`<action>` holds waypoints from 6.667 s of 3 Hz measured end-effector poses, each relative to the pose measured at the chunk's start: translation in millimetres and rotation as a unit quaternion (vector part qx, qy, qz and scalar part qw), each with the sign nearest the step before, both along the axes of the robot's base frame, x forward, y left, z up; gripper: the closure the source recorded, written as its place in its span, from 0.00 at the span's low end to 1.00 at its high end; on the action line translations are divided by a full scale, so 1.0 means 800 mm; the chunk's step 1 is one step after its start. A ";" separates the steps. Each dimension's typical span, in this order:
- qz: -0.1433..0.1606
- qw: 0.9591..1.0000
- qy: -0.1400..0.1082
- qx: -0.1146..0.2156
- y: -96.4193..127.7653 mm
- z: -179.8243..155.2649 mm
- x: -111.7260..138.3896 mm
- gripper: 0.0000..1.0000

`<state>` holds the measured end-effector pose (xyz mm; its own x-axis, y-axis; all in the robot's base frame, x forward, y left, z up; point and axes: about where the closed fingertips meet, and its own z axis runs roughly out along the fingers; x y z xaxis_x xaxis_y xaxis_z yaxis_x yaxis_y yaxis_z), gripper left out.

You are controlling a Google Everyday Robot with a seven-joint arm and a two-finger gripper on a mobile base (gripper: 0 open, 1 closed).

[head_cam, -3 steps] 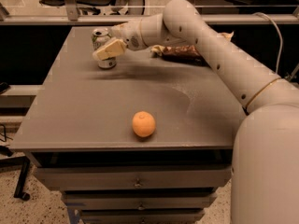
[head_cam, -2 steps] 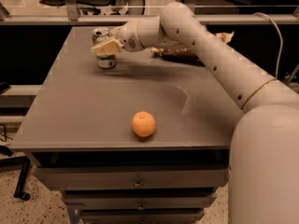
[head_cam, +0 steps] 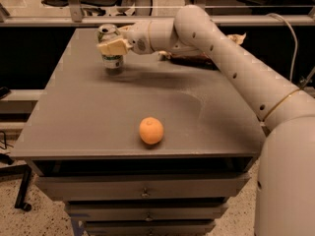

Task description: Move 7up can near orange

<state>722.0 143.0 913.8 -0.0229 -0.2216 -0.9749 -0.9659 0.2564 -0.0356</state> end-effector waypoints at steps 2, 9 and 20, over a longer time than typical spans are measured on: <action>0.008 0.999 -0.005 0.040 -0.061 0.044 -0.074 1.00; 0.040 0.998 0.040 0.016 -0.219 0.021 -0.236 1.00; 0.113 0.993 -0.018 0.000 -0.334 0.049 -0.281 0.00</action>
Offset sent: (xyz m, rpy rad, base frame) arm -0.1065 -0.0895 0.0494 0.0889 0.0126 0.0304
